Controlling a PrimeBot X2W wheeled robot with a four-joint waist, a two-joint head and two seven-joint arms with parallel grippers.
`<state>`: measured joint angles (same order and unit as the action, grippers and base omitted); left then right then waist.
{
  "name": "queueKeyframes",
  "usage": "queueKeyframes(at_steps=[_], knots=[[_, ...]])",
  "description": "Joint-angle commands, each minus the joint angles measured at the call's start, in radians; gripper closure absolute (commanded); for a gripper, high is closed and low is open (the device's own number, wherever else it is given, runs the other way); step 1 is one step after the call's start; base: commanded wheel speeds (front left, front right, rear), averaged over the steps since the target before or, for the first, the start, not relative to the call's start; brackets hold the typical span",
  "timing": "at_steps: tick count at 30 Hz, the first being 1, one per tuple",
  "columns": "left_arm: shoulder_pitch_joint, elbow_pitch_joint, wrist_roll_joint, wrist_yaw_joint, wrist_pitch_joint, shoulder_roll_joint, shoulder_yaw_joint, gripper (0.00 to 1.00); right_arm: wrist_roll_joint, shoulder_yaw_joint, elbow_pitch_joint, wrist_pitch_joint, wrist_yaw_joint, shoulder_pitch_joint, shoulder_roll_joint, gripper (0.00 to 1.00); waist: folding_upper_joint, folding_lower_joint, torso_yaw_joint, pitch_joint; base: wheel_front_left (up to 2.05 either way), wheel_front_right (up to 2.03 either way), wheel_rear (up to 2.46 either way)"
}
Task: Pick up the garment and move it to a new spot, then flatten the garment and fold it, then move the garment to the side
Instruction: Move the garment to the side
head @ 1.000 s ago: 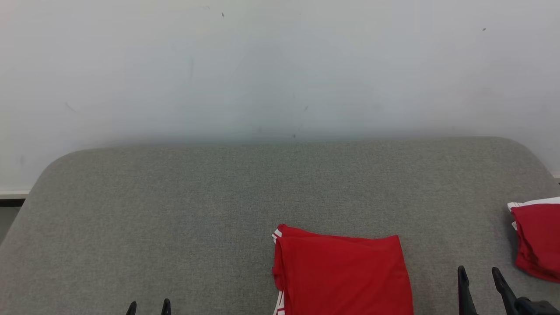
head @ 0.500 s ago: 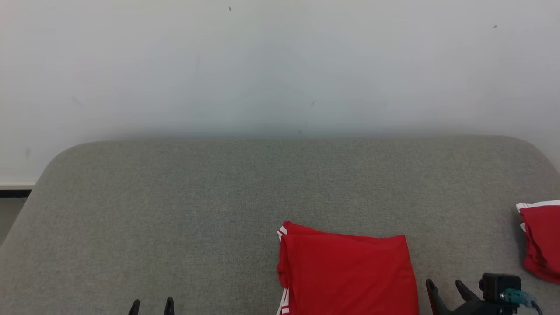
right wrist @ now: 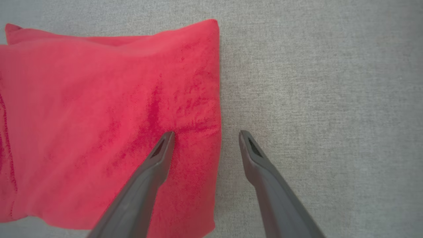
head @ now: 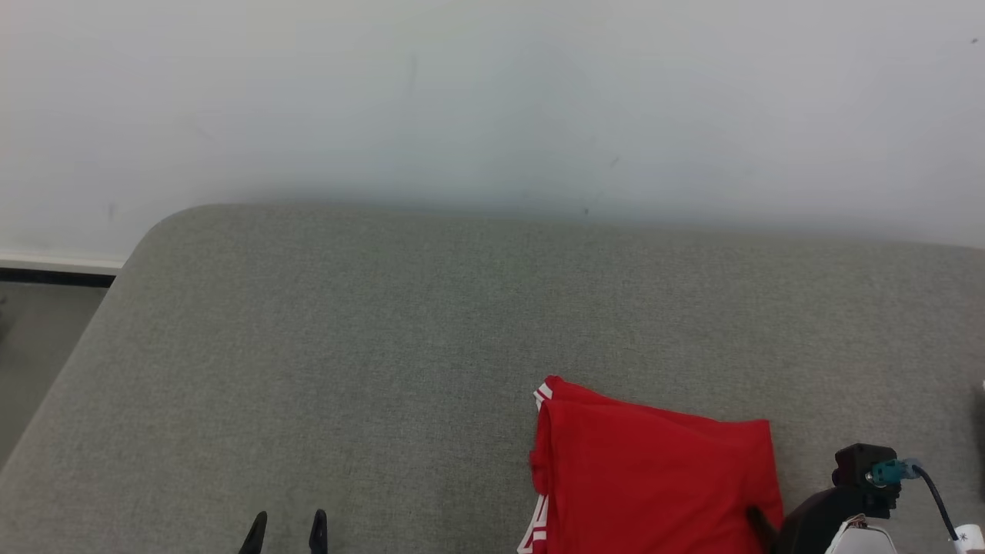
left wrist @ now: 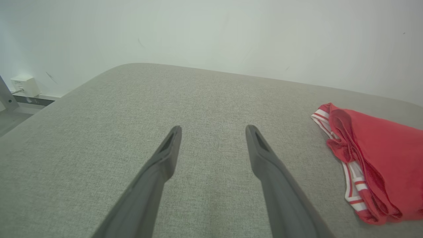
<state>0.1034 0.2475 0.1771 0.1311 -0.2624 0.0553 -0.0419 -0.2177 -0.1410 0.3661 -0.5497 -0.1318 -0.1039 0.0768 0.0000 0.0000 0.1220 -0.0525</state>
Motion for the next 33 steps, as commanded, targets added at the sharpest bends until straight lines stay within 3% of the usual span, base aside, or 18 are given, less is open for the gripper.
queueKeyframes(at_steps=[1, 9, 10, 11, 20, 28, 33], knots=[[-0.009, -0.006, -0.003, -0.001, -0.003, -0.001, -0.003, 0.0, 0.009, -0.004, 0.011, -0.014, 0.003, -0.009, -0.004, 0.0, 0.0, 0.0, 0.028, 0.026, 0.0, 0.0, 0.0], [-0.032, -0.008, 0.005, -0.001, -0.003, -0.003, -0.023, 0.0, 0.049, -0.026, 0.09, -0.115, 0.003, -0.049, -0.004, 0.0, 0.0, 0.0, 0.064, 0.081, 0.0, 0.0, 0.0], [-0.035, -0.007, 0.005, -0.001, -0.003, -0.003, -0.025, 0.0, 0.049, -0.015, 0.097, -0.126, 0.003, -0.055, -0.001, 0.71, 0.0, 0.0, 0.066, 0.084, 0.0, 0.0, 0.0], [-0.038, -0.006, 0.005, -0.001, -0.003, -0.003, -0.026, 0.0, 0.05, 0.001, 0.099, -0.134, 0.003, -0.063, 0.006, 1.0, 0.0, 0.0, 0.068, 0.086, 0.0, 0.0, 0.0], [-0.053, -0.037, 0.026, -0.001, -0.003, -0.006, -0.014, 0.0, 0.058, 0.116, 0.017, -0.181, 0.003, -0.205, 0.132, 1.0, 0.0, 0.0, 0.021, 0.107, 0.0, 0.0, 0.0], [-0.084, -0.07, 0.06, -0.008, -0.003, -0.006, -0.022, 0.0, 0.026, 0.241, -0.052, -0.26, 0.003, -0.385, 0.25, 1.0, 0.0, 0.0, -0.091, 0.147, 0.0, 0.0, 0.0], [-0.108, -0.092, 0.072, -0.019, -0.003, -0.006, -0.034, 0.0, 0.011, 0.248, -0.071, -0.283, 0.003, -0.47, 0.284, 1.0, 0.0, 0.0, -0.17, 0.184, 0.0, 0.0, 0.0]])
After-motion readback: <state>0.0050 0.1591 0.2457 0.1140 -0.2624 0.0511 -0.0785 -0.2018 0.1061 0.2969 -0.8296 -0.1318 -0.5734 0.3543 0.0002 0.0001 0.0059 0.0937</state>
